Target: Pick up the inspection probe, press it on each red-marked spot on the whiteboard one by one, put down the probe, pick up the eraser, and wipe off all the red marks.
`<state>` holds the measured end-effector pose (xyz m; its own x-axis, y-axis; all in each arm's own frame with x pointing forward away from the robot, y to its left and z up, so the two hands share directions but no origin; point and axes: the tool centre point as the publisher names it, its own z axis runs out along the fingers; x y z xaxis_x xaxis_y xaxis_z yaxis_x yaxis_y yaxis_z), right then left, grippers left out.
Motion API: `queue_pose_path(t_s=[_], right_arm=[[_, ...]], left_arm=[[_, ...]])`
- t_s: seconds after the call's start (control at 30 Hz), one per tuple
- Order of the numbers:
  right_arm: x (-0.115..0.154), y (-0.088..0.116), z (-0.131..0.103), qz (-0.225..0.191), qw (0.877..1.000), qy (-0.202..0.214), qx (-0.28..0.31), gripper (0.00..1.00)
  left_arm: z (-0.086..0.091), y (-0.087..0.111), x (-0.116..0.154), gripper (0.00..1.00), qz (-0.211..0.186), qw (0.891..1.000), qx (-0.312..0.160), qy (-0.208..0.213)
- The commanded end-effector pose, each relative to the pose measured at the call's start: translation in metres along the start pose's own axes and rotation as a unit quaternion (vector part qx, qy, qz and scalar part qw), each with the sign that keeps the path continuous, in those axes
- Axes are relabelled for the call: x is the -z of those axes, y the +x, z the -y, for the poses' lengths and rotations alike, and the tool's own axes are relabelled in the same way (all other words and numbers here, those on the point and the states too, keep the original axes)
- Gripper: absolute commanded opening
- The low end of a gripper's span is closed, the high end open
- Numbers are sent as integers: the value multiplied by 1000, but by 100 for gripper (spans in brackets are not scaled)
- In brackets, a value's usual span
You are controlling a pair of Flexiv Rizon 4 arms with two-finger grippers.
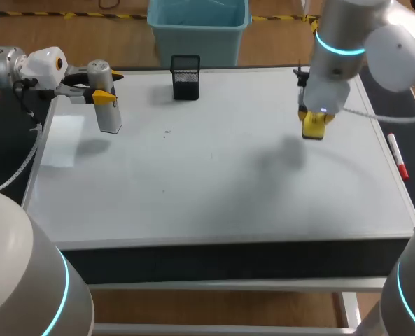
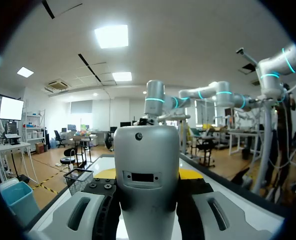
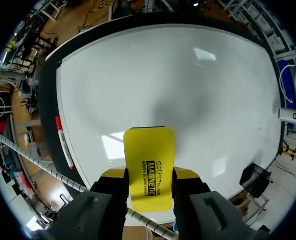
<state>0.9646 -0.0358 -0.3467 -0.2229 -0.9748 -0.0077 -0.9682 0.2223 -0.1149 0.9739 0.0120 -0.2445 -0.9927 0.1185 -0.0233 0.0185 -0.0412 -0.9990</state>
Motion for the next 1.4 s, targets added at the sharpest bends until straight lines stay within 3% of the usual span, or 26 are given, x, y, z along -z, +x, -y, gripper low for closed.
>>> queue_pose_path(t_s=[0.03, 0.53, 1.4], right_arm=[[-2, -17, 40, -24, 999, -27, 8, 0], [-21, -53, 104, 12, 998, -48, 29, 0], [-59, -98, 175, -12, 994, -81, 78, 0]], left_arm=[[1, -1, 0, 0, -2, 1000, 1, 0], [1, -1, 0, 0, -2, 1000, 1, 0], [1, -1, 0, 0, -2, 1000, 1, 0]])
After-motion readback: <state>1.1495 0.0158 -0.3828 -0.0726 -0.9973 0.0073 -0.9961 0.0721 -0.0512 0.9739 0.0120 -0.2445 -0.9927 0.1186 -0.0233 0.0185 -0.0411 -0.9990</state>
